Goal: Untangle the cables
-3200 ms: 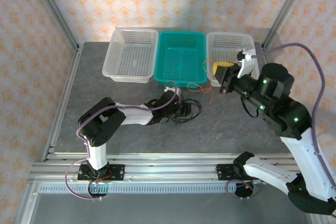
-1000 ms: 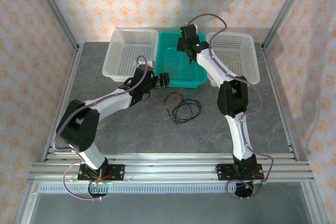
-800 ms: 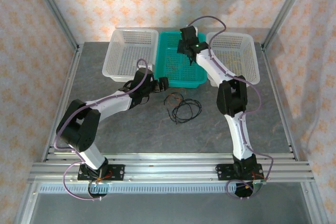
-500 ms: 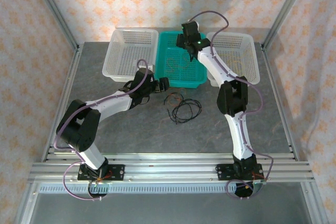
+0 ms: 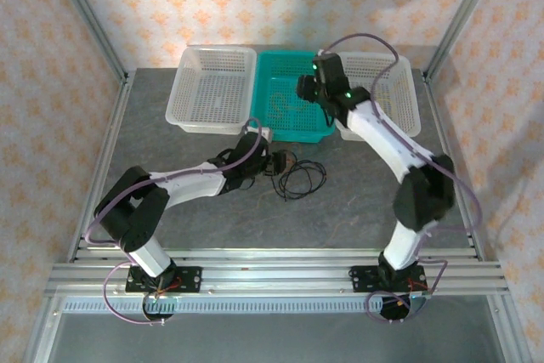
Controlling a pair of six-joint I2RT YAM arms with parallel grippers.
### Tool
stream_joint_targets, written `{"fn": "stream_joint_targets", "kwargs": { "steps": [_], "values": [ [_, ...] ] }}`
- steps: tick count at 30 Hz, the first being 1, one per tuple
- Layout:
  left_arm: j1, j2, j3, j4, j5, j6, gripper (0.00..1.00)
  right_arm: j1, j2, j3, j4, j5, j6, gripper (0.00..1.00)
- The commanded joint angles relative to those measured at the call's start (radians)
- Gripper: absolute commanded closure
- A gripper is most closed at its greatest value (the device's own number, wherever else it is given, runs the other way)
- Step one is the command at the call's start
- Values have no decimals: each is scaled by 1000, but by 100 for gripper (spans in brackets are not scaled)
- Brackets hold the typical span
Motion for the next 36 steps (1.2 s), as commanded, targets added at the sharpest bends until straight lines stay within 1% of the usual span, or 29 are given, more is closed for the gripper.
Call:
{"fn": "stream_joint_targets", "kwargs": {
  "steps": [1, 5, 8, 11, 15, 19, 23, 28, 36],
  "values": [
    [-33, 11, -22, -4, -7, 5, 39, 19, -144, -195, 47, 25, 72, 55],
    [-62, 42, -26, 12, 16, -8, 47, 31, -293, -437, 9, 27, 170, 63],
    [-72, 39, -63, 66, 31, -52, 47, 44, -373, -585, -2, 7, 243, 68],
    [-74, 14, -140, 170, 55, -134, 47, 78, -397, -689, -2, -5, 284, 70],
    [-101, -36, -241, 305, 50, -237, 46, 115, -384, -779, 43, -7, 310, 72],
    [-145, -77, -317, 416, 9, -311, 45, 121, -335, -812, 122, -22, 292, 73],
    [-172, -110, -364, 485, -34, -357, 45, 138, -272, -788, 186, -43, 258, 73],
    [-181, -146, -402, 507, -77, -388, 44, 159, -185, -757, 208, -54, 223, 73],
    [-183, -159, -425, 512, -89, -398, 44, 160, -107, -728, 234, -46, 198, 72]
  ]
}}
